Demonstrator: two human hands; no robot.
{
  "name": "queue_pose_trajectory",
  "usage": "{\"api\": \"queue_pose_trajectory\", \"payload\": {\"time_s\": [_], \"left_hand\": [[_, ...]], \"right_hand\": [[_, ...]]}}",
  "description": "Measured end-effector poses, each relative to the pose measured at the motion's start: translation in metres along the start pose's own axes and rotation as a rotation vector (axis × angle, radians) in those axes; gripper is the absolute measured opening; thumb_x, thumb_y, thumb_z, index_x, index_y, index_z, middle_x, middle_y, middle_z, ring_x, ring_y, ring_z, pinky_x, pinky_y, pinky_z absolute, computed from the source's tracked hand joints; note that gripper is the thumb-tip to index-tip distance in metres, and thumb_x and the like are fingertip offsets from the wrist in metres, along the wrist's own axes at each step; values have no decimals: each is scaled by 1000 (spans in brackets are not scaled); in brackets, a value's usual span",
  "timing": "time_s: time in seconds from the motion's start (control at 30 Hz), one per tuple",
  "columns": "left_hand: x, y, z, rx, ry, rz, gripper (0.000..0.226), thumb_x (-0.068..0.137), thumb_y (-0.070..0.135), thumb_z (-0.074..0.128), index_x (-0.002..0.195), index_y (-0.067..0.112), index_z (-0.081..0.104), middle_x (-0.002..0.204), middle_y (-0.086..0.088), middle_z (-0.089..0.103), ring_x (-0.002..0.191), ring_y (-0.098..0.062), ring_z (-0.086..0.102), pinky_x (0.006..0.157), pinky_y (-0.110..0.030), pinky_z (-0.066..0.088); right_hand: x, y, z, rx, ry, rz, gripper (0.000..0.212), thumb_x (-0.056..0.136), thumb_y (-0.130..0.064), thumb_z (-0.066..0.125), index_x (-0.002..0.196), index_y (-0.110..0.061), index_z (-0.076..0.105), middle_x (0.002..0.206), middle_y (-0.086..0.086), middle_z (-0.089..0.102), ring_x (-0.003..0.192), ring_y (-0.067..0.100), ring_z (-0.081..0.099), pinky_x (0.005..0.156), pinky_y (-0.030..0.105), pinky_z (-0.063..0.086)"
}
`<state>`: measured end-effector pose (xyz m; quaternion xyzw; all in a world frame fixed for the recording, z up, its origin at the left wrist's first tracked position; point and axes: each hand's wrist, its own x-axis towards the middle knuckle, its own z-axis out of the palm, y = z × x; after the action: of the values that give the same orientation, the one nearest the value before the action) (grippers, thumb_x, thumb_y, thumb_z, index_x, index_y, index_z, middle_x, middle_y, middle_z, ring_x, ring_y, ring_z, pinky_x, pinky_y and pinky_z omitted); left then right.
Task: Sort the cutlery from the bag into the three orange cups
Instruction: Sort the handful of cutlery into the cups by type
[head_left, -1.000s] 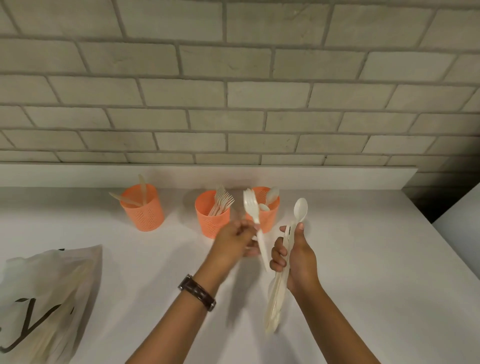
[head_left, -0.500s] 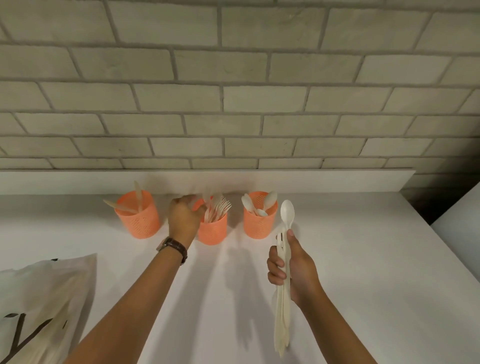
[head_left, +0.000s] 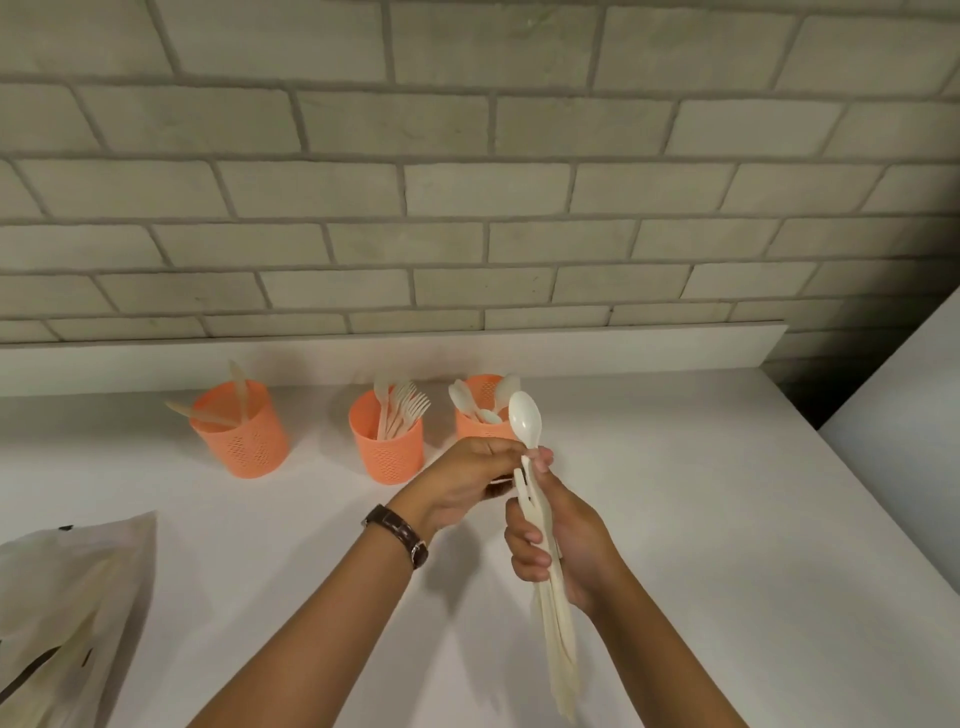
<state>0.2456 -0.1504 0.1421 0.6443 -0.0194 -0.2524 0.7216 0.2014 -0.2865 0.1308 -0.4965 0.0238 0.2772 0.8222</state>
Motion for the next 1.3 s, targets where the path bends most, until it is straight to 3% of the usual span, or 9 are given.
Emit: {"api": "queue_pose_trajectory", "payload": {"time_s": [0.1, 0.2, 0.3, 0.4, 0.53, 0.73, 0.87, 1.03, 1.3], "left_hand": [[11, 20, -2, -122, 193, 94, 13, 89, 17, 57, 89, 13, 70, 63, 6, 59, 66, -9, 48, 67, -19, 40], [22, 50, -20, -195, 489, 277, 8, 86, 13, 62, 85, 12, 70, 65, 0, 62, 62, -12, 49, 61, -18, 43], [38, 65, -38, 39, 756, 400, 5, 79, 17, 71, 77, 22, 71, 73, 5, 70, 70, -10, 61, 74, -26, 49], [57, 65, -40, 446, 936, 391, 12, 81, 23, 66, 86, 12, 70, 86, 0, 69, 82, -15, 61, 75, -25, 45], [83, 39, -41, 870, 857, 144, 15, 83, 19, 58, 77, 5, 61, 76, -7, 61, 75, -24, 54, 60, -27, 37], [83, 15, -37, 827, 859, 194, 50, 80, 20, 68, 127, 12, 53, 116, -9, 65, 107, -28, 58, 95, -34, 45], [38, 22, -11, 670, 864, 343, 25, 80, 14, 67, 104, 15, 66, 97, -1, 68, 83, -15, 62, 78, -25, 49], [-38, -18, 46, 528, 608, 189, 9, 82, 25, 67, 74, 22, 66, 75, 12, 66, 64, 3, 55, 61, -6, 40], [-86, -45, 28, 388, 603, 50, 7, 77, 33, 71, 74, 27, 68, 72, 8, 67, 64, -15, 62, 71, -33, 55]], "right_hand": [[-7, 4, -9, 0, 28, 39, 35, 96, -46, 41, 86, -12, 44, 52, 5, 32, 36, 13, 25, 38, 19, 23], [-10, 6, -22, 27, 88, 33, 41, 94, -47, 43, 74, -10, 43, 51, 4, 32, 36, 12, 25, 38, 19, 23], [-10, 2, -35, 156, 141, -5, 42, 95, -46, 41, 72, -12, 45, 50, 3, 31, 34, 11, 25, 37, 17, 22], [-10, -6, -47, 218, 172, -49, 43, 96, -48, 38, 78, -11, 47, 50, 2, 30, 34, 11, 25, 37, 17, 22], [-7, -13, -57, 291, 215, -101, 45, 97, -51, 33, 93, -10, 53, 49, 1, 31, 34, 11, 25, 38, 16, 22], [3, -21, -68, 358, 290, -161, 32, 97, -41, 43, 90, -11, 50, 51, 0, 32, 36, 11, 28, 37, 19, 24], [9, -24, -65, 452, 191, -143, 10, 95, -17, 43, 98, -11, 50, 57, 1, 36, 40, 12, 31, 39, 21, 27], [18, -17, -42, 491, 131, -154, 17, 99, -19, 39, 105, -11, 52, 61, 2, 39, 43, 12, 32, 42, 22, 29], [23, 14, 23, 386, 132, -177, 12, 99, -20, 40, 97, -15, 51, 62, 1, 39, 42, 11, 34, 37, 20, 30]]}}
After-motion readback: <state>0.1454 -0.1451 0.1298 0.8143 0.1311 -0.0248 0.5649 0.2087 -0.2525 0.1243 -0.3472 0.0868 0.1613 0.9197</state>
